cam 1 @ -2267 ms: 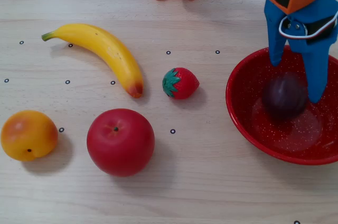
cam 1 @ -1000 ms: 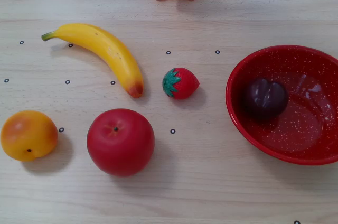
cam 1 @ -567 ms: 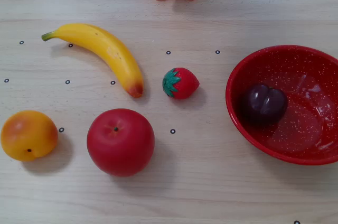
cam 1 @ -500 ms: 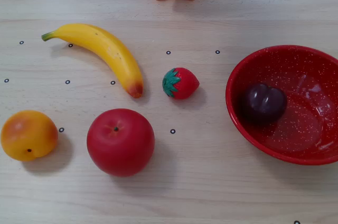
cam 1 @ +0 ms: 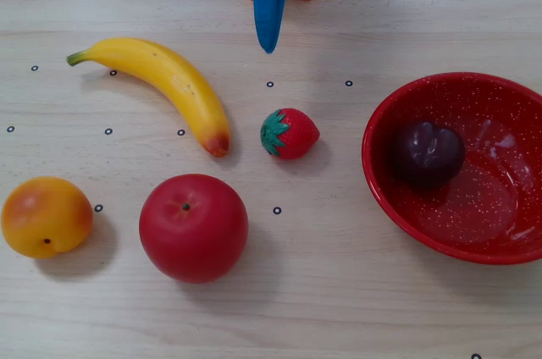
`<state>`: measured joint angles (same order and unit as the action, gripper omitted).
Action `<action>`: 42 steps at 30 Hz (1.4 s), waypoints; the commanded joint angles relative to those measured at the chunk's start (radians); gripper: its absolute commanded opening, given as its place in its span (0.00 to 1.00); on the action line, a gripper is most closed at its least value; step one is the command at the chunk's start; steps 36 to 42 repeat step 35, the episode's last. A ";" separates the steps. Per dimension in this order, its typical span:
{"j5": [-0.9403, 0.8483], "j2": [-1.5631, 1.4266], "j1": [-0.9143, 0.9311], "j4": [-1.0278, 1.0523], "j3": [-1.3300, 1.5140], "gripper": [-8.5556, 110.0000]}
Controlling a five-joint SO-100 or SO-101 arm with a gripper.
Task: Put the plum in the red bowl.
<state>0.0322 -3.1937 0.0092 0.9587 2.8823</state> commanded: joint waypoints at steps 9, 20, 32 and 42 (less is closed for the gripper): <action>-0.002 -0.014 -0.015 -0.086 0.164 0.07; 0.331 -0.014 -0.032 0.018 0.164 0.07; 0.331 -0.014 -0.032 0.018 0.164 0.07; 0.331 -0.014 -0.032 0.018 0.164 0.07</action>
